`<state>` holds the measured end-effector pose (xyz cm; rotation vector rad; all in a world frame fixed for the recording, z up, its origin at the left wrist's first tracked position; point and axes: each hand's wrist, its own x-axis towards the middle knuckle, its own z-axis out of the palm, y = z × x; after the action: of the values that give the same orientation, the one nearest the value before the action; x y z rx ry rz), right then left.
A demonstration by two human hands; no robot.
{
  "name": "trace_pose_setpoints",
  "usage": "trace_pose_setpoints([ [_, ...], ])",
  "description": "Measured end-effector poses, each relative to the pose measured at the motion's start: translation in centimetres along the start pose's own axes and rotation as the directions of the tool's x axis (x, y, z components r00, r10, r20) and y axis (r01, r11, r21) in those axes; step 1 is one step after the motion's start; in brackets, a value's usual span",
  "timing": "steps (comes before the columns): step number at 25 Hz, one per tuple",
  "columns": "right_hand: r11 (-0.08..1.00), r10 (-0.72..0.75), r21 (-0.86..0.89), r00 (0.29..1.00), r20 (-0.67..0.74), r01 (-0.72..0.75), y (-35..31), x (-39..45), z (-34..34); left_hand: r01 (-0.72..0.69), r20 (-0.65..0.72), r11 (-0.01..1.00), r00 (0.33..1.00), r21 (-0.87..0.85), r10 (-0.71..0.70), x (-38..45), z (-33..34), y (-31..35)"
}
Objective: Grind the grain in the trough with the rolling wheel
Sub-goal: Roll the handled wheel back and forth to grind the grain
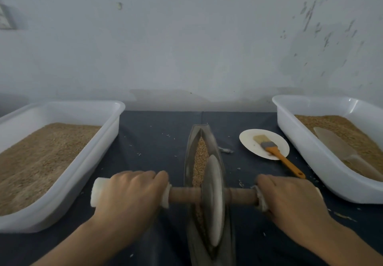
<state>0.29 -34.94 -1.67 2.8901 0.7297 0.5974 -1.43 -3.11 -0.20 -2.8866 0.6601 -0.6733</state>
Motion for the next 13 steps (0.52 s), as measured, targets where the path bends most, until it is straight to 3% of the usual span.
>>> trace_pose_setpoints([
  [3,0.986,0.088,-0.149,0.995,0.049,-0.08,1.0,5.1,1.1,0.118,0.1,0.983,0.986,0.143,-0.133,5.2,2.3,-1.0],
  [6,0.96,0.16,-0.229,0.987,-0.011,-0.159,2.0,10.8,1.7,0.279,0.168,0.952,0.94,0.123,-0.297,10.6,3.9,-2.8],
  [10,0.975,0.126,-0.191,0.991,0.046,-0.115,1.3,8.9,0.9,0.272,0.193,0.959,0.939,0.084,-0.283,8.4,3.1,-2.0],
  [13,0.997,-0.035,-0.072,0.986,-0.161,0.024,-0.1,1.9,-0.5,0.116,0.054,0.993,0.992,0.02,-0.117,1.2,0.6,0.3],
])
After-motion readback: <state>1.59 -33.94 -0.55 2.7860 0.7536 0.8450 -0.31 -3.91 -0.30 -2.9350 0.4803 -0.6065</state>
